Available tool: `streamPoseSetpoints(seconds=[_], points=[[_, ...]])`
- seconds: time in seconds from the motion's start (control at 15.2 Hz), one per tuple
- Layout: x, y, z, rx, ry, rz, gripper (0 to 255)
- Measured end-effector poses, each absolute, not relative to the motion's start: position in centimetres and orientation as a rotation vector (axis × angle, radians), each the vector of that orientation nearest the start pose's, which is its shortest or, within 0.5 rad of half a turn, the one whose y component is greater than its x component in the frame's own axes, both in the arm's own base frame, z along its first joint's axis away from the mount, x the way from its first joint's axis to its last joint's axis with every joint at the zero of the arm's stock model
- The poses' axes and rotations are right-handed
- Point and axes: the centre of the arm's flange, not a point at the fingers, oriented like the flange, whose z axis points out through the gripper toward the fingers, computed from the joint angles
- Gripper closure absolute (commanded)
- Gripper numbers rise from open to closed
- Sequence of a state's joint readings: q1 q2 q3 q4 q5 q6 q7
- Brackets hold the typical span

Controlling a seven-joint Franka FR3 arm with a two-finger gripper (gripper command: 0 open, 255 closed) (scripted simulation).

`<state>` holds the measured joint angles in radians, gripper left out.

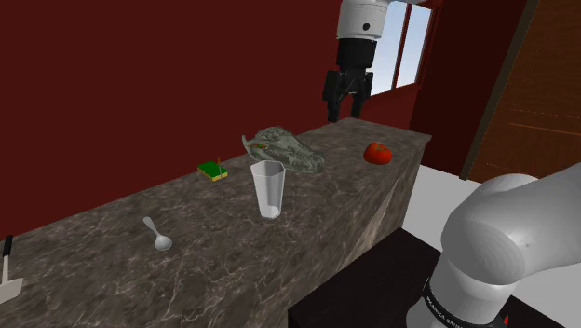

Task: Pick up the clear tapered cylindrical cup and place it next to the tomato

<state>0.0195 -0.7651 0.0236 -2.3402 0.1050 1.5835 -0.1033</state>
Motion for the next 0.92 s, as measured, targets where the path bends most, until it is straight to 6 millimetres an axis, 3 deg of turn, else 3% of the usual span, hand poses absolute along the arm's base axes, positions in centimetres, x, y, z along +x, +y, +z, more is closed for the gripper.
streamPoseSetpoints(seconds=[0.2, 0.92], points=[[32.3, 2.9, 58.2, -3.043, -0.204, -0.023, 0], [41.9, 4.9, 49.0, -3.015, -0.134, -0.09, 0]])
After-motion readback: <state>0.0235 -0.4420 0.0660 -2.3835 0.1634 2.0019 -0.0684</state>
